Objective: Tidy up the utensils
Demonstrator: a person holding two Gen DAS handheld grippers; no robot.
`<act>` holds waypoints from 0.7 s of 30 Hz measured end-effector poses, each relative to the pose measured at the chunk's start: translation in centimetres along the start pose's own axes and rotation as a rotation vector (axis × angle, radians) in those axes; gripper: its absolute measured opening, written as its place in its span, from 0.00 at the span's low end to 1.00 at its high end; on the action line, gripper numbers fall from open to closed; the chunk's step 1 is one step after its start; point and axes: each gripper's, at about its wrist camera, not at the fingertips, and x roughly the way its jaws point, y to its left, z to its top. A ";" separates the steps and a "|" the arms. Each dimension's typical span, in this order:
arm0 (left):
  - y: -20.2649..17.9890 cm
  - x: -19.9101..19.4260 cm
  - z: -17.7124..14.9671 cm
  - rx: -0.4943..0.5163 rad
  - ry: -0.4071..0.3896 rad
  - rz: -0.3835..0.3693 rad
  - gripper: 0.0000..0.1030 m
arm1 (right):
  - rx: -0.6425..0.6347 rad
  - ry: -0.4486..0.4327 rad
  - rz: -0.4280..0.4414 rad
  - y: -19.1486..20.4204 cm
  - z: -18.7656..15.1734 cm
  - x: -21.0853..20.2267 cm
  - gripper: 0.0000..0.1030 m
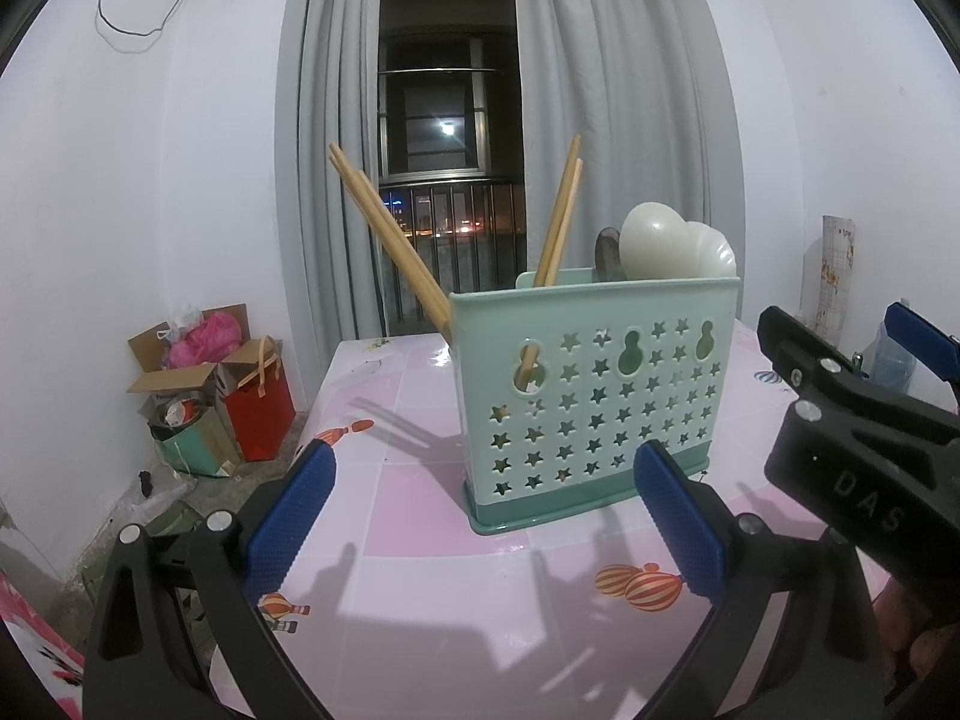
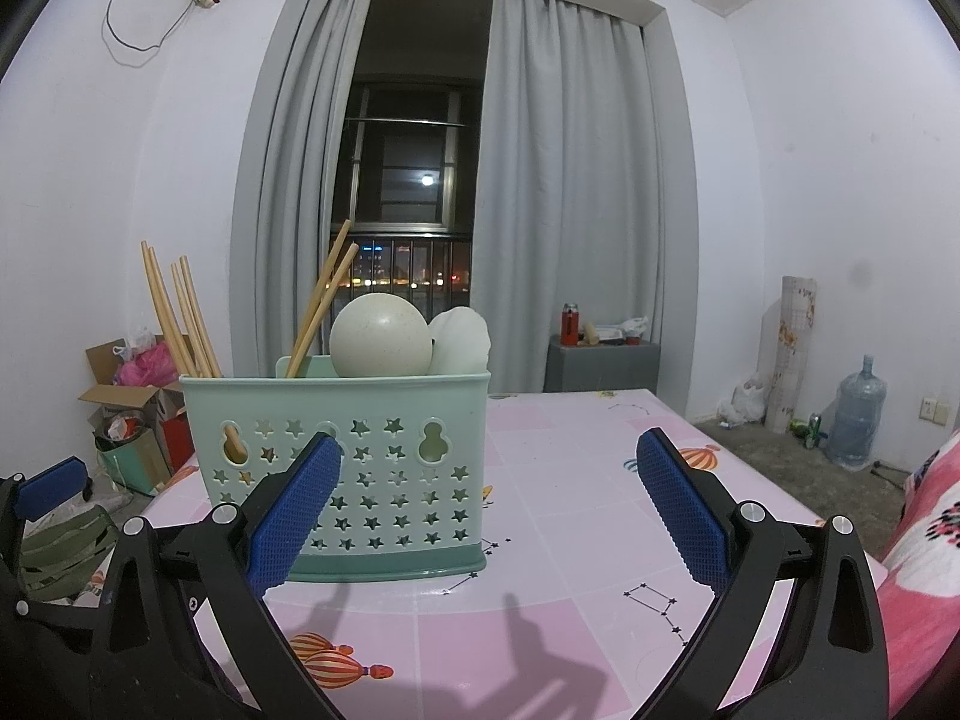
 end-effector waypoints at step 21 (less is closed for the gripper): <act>-0.2 -0.4 -0.1 0.000 0.001 -0.001 0.95 | 0.000 -0.001 0.000 0.1 0.1 -0.1 0.93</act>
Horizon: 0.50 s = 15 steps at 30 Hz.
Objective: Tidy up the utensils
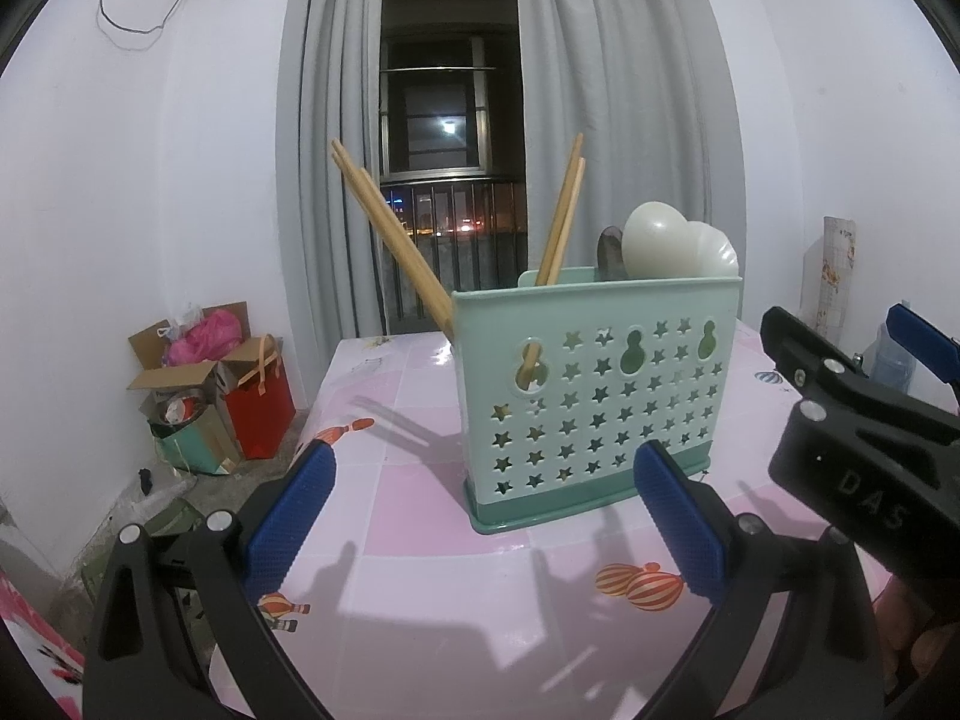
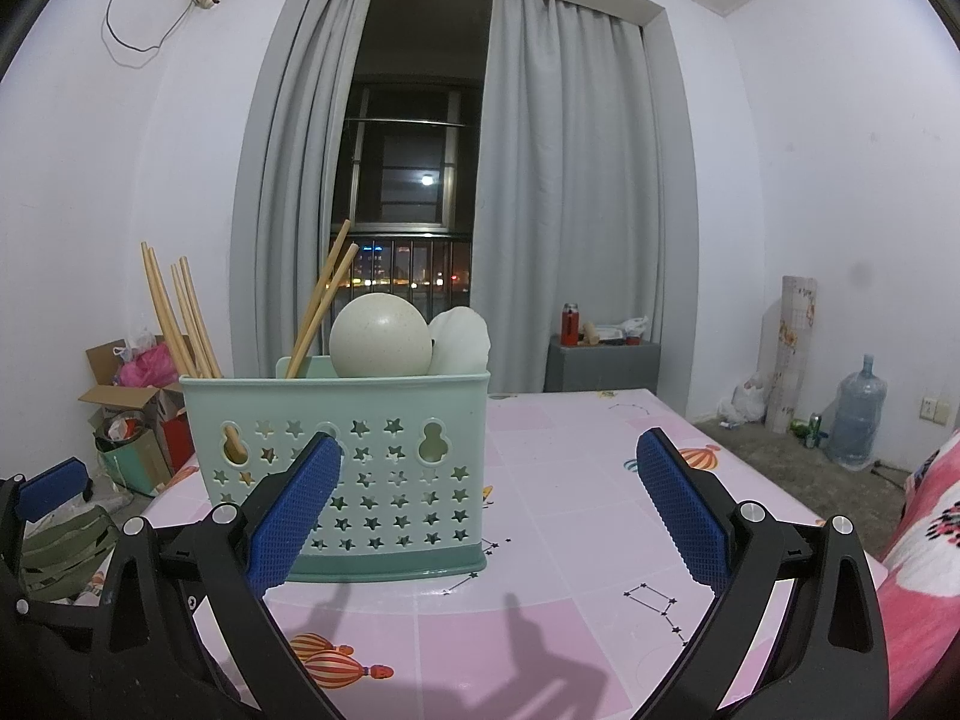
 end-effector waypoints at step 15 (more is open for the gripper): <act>0.1 -0.3 0.3 0.002 0.004 -0.002 0.95 | 0.000 0.001 0.001 0.0 0.0 0.0 0.93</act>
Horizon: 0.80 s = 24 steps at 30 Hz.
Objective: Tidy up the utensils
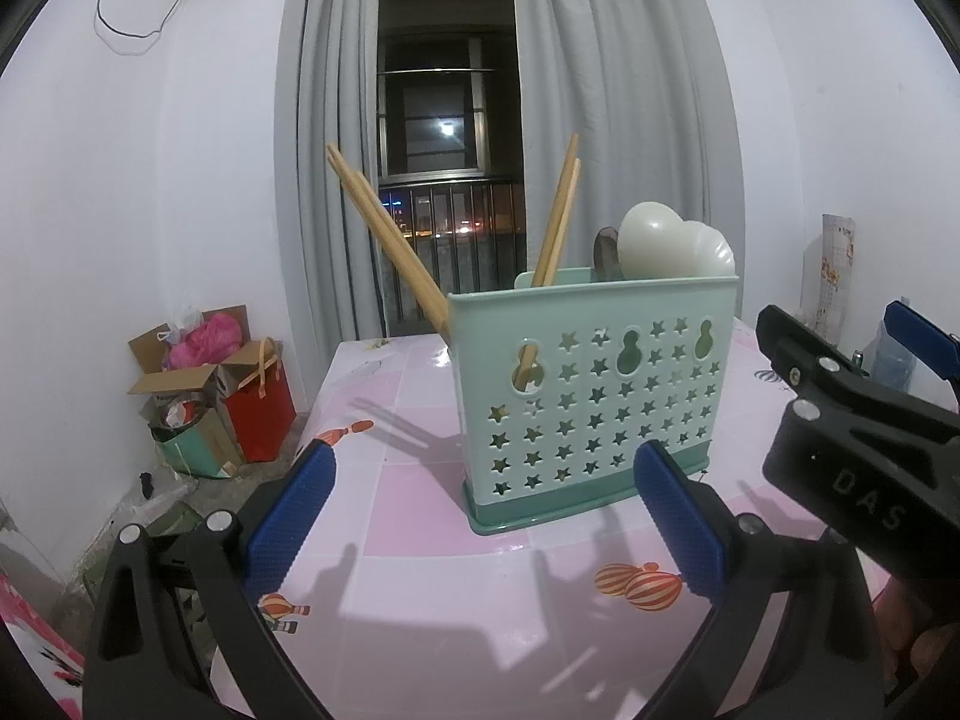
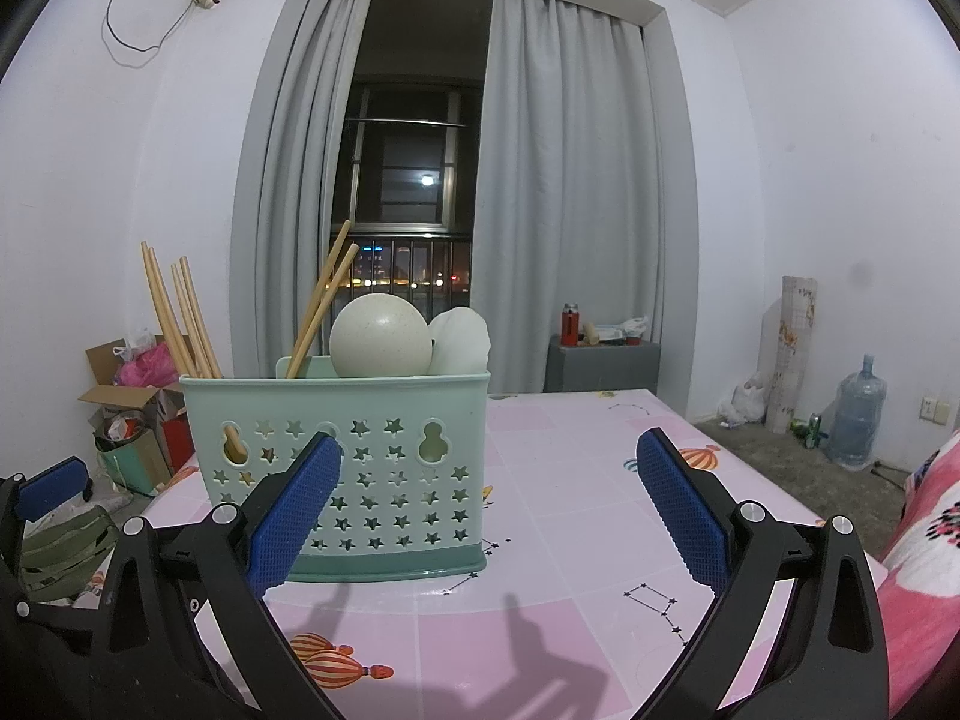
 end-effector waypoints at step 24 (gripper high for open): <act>0.0 0.0 0.1 0.002 0.001 -0.001 0.95 | 0.001 0.000 0.000 0.0 0.0 0.0 0.93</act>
